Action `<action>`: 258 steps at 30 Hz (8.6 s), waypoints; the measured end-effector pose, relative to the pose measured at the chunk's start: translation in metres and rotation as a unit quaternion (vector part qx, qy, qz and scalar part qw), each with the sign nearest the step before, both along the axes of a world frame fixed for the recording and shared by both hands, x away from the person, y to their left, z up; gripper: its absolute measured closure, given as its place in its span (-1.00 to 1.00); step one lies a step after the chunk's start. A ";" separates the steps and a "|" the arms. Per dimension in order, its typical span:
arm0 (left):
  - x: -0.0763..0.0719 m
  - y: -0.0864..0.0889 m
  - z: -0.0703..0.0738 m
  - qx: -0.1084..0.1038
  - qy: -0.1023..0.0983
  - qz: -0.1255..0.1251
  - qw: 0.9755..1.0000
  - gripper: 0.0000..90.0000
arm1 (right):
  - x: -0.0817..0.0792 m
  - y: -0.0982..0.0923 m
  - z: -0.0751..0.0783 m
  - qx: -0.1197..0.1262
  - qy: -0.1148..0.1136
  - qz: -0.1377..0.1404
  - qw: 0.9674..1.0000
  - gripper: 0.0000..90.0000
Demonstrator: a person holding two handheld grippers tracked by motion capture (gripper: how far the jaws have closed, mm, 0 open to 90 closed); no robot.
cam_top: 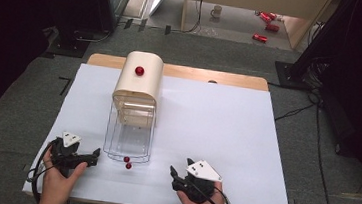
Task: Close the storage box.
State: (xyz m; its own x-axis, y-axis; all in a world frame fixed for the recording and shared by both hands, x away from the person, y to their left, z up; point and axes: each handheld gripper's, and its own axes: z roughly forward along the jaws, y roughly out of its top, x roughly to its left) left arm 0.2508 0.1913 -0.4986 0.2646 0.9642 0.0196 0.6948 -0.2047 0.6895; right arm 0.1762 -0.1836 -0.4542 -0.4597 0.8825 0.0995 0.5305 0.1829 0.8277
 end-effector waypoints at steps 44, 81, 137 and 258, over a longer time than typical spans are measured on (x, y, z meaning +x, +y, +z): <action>0.000 0.000 0.000 0.000 0.000 0.000 1.000 -0.99 | -0.001 0.110 0.005 0.028 0.004 0.076 0.997 0.53; 0.000 0.000 0.000 0.000 0.000 0.000 1.000 -0.99 | 0.004 0.130 0.026 0.040 -0.001 0.049 0.998 0.72; 0.000 0.000 0.000 0.000 -0.001 0.000 1.000 -0.99 | 0.118 0.126 0.050 0.031 -0.016 0.012 0.999 0.66; 0.000 0.000 0.000 0.000 0.000 0.000 1.000 -0.99 | 0.008 0.132 -0.036 0.064 0.059 -0.004 0.996 0.68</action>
